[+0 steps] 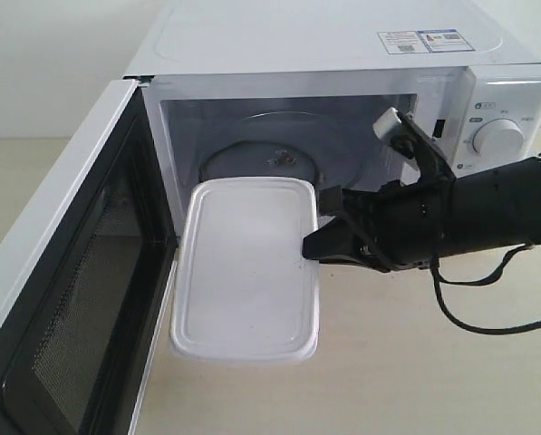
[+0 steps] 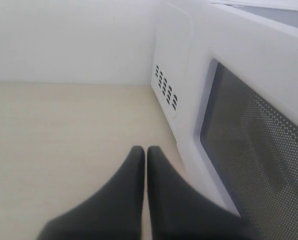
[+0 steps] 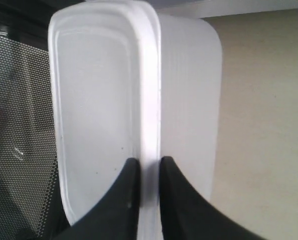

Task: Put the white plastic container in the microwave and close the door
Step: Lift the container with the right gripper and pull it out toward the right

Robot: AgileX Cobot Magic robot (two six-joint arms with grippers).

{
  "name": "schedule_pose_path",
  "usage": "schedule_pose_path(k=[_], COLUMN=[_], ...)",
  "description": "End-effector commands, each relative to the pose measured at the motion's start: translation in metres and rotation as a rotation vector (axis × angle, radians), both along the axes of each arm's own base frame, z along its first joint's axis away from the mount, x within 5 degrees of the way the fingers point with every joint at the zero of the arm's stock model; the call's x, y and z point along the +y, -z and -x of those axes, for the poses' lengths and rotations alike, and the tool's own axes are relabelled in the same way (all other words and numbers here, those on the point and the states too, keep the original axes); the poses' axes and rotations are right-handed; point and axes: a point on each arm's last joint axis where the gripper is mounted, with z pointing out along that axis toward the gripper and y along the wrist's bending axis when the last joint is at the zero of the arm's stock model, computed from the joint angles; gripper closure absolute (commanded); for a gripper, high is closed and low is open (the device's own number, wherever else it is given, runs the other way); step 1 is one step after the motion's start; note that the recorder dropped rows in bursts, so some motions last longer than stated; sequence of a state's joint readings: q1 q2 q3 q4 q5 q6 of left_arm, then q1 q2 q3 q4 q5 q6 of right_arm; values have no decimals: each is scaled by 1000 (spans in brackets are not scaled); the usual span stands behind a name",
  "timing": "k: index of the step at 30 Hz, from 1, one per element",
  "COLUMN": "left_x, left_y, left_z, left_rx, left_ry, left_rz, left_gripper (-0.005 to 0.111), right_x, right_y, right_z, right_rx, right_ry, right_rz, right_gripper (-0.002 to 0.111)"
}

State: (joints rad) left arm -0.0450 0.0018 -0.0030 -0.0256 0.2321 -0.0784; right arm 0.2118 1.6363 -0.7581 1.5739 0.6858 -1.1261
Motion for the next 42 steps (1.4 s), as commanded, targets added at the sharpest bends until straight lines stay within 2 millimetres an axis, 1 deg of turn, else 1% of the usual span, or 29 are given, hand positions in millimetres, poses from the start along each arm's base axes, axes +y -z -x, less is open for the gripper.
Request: schedule_pose_path(k=[1,5,10,15,22,27,30,32,37,42], left_x=[0,0,0,0,0,0,0,0,0,0], left_y=[1,1,1,1,1,1,1,1,1,1], left_z=[0,0,0,0,0,0,0,0,0,0], left_rx=[1,1,1,1,1,1,1,1,1,1], left_ry=[-4,-4,-4,-4,-4,-4,-4,-4,-4,-4], left_rz=[9,9,9,9,9,9,9,9,9,9], left_gripper=[103,103,103,103,103,103,103,103,103,103], right_x=[-8,-18,-22,-26,-32,-32,-37,-39,-40,-47], right_y=[-16,-28,-39,-38,-37,-31,-24,-23,-18,-24], right_z=[13,31,58,85,113,134,141,142,144,148], right_rx=[-25,-83,-115,-125,-155,-165,-162,-168,-78,-86], right_ry=[83,159,158,161,161,105,139,160,194,278], right_rz=[-4,7,-33,-63,-78,-105,-76,-66,-64,-67], right_gripper=[108,108,108,108,108,108,108,108,108,108])
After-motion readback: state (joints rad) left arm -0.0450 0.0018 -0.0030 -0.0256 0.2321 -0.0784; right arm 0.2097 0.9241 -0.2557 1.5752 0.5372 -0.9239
